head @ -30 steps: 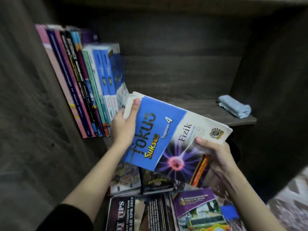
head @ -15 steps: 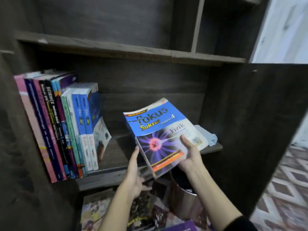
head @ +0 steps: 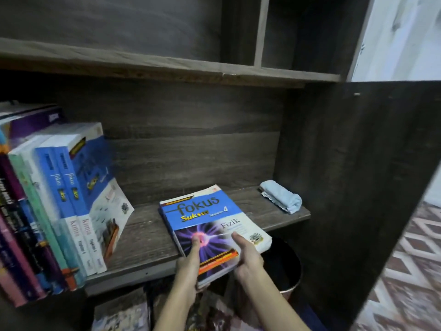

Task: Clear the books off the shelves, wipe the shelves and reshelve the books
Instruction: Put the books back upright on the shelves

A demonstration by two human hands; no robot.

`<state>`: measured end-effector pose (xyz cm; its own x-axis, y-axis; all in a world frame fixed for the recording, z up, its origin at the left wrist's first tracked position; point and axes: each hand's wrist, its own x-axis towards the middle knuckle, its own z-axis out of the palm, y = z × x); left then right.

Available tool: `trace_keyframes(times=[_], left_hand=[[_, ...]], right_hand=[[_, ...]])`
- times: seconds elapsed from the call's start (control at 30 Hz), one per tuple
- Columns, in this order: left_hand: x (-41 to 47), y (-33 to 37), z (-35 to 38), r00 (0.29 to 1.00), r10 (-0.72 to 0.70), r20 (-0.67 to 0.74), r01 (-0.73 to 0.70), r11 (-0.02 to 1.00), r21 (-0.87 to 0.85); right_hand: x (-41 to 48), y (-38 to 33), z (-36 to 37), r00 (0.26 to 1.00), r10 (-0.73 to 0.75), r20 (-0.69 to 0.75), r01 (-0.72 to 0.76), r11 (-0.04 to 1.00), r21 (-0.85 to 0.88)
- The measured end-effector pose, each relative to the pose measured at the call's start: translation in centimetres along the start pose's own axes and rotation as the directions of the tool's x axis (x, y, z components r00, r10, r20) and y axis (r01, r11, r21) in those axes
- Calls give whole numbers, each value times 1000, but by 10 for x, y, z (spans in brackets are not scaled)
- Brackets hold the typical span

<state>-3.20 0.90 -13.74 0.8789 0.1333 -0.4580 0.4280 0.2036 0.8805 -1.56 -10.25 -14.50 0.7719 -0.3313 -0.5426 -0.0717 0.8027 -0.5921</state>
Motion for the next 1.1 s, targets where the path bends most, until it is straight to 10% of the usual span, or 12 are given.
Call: trace_keyframes(times=[0.13,0.23,0.33,0.43,0.57,1.1], left_hand=[[4,4,9,996,25,-87,-25,1000,1],[5,10,8,998,35,-46,-35,999,-4],[10,15,5,1000,17,5,-17,1000,-19],[12,16,5,1000,11,28,-11,1000,-5],[11,20,7,999,39,9,-39,999,-1],[-8,54,-1,986,158,53,-156,986,-52]], right_hand=[[4,-15,-21,955,-287,-77,222,861,-457],[-2,-31,-37,794,-507,336,537,326,-778],[-8,-41,-40,610,-298,735,688,-261,-677],[-10,-40,-40,589,-109,801,735,-339,-587],[-2,-24,-41,467,-97,879,590,-706,-391],[2,-29,-14,-166,-342,925,603,-778,-179]])
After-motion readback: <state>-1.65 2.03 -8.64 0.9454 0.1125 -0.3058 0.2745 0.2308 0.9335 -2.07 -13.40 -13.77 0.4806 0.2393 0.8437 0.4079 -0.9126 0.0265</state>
